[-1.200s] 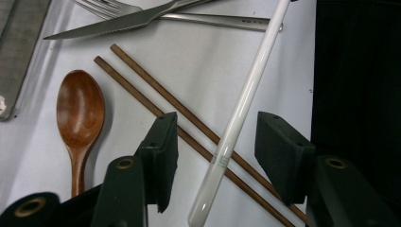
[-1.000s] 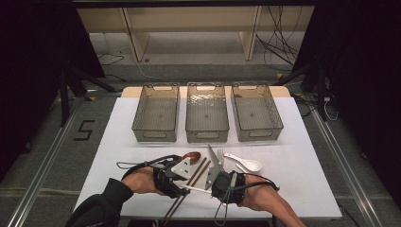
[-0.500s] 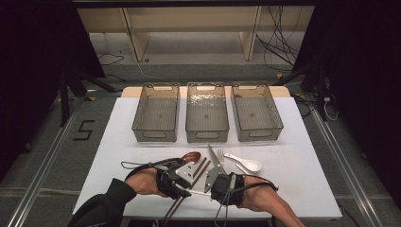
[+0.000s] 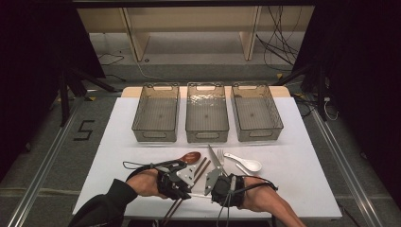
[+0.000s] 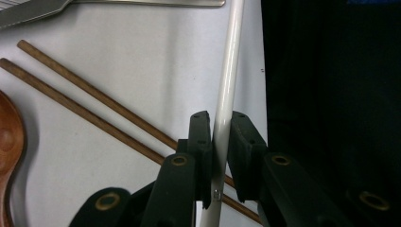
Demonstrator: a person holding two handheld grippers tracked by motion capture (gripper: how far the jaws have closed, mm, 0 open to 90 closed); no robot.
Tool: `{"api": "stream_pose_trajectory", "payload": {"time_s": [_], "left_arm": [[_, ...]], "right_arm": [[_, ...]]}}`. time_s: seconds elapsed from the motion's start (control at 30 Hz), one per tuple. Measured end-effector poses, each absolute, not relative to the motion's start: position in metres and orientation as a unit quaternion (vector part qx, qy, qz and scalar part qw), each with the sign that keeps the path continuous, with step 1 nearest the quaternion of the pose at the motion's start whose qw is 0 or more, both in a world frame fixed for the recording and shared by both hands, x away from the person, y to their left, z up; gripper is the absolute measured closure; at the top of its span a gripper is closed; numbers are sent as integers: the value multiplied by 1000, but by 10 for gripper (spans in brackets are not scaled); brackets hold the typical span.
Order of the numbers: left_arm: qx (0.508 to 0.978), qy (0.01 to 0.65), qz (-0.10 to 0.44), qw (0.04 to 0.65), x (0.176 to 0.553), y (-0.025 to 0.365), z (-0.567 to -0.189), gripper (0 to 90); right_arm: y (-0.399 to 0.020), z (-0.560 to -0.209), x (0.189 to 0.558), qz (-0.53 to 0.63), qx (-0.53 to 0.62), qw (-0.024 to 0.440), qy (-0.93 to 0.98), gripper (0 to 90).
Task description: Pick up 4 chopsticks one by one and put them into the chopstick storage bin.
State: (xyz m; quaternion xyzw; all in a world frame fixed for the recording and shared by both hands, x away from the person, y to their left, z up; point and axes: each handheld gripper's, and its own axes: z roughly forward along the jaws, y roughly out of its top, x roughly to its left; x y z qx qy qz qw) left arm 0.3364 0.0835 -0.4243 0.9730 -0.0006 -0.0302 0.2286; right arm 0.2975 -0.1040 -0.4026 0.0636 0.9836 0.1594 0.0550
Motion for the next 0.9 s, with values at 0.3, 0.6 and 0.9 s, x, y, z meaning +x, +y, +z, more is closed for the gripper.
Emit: {"api": "stream_pose_trajectory", "payload": {"time_s": [0.3, 0.6, 0.9], "left_arm": [[973, -14, -37, 227, 333, 85, -425, 827], [967, 57, -10, 248, 343, 99, -418, 827], [944, 170, 43, 281, 365, 128, -399, 827]], "right_arm": [[-112, -398, 299, 169, 76, 60, 981, 660], [-148, -377, 307, 251, 158, 105, 949, 430], [-178, -373, 313, 313, 235, 144, 909, 350]]}}
